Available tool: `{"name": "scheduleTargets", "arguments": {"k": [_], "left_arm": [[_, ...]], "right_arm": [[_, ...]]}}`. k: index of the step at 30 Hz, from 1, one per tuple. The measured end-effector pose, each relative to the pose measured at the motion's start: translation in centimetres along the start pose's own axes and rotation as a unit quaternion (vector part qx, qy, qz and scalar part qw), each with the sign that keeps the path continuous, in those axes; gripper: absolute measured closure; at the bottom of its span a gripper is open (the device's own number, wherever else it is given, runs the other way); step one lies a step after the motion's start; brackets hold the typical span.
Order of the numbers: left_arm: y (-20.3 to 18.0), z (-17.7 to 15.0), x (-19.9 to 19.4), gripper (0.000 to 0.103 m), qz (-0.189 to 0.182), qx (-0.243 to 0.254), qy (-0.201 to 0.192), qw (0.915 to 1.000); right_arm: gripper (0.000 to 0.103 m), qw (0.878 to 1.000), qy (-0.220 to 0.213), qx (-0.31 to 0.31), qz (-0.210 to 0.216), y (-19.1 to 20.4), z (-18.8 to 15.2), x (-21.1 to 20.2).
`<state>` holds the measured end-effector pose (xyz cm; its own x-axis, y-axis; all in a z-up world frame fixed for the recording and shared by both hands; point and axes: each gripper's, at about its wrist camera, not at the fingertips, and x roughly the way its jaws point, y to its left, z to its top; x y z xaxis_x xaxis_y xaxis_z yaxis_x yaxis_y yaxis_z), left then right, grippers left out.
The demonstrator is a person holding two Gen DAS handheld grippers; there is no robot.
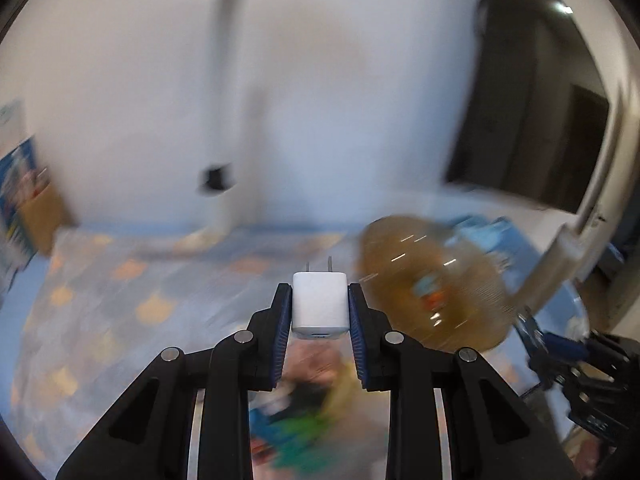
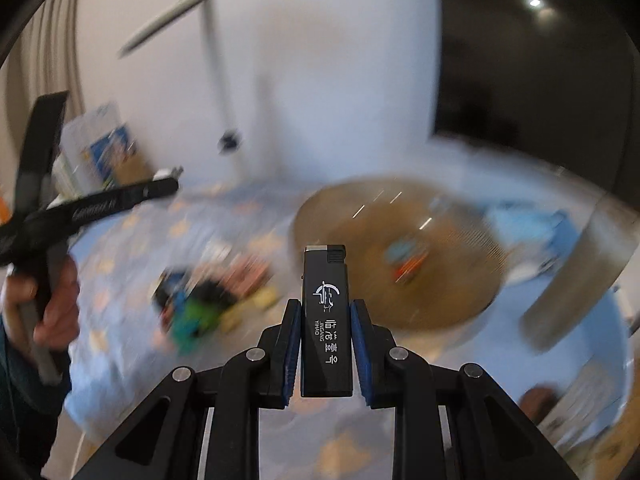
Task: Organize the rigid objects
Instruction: 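Carry the charger and black case over the glass bowl and open both tools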
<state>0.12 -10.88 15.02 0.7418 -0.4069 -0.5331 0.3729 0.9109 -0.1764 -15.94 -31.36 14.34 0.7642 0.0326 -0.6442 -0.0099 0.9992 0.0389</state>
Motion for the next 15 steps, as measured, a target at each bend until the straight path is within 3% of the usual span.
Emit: {"name": "scheduleTargets", "arguments": {"k": [4,6,8,15], "left_arm": [[-4.2,0.7,4.2,0.079,-0.040,0.008,0.032,0.9986],[-6.0,-0.5,8.2,0.079,-0.053,0.007,0.085,0.9950],[-7.2,-1.8,10.4,0.079,-0.054,0.008,0.113,0.9921],[-9.2,-3.9,13.3,0.079,-0.059,0.026,0.146,0.9871]], "right_arm": [[0.079,1.000,0.006,0.012,-0.010,-2.8,2.1,1.1],[0.079,0.999,0.043,0.022,0.003,-3.7,2.1,3.2],[0.079,0.996,0.078,0.035,0.007,-4.8,1.6,5.2],[0.079,0.992,0.119,0.041,0.001,-6.4,0.6,7.6]]}}
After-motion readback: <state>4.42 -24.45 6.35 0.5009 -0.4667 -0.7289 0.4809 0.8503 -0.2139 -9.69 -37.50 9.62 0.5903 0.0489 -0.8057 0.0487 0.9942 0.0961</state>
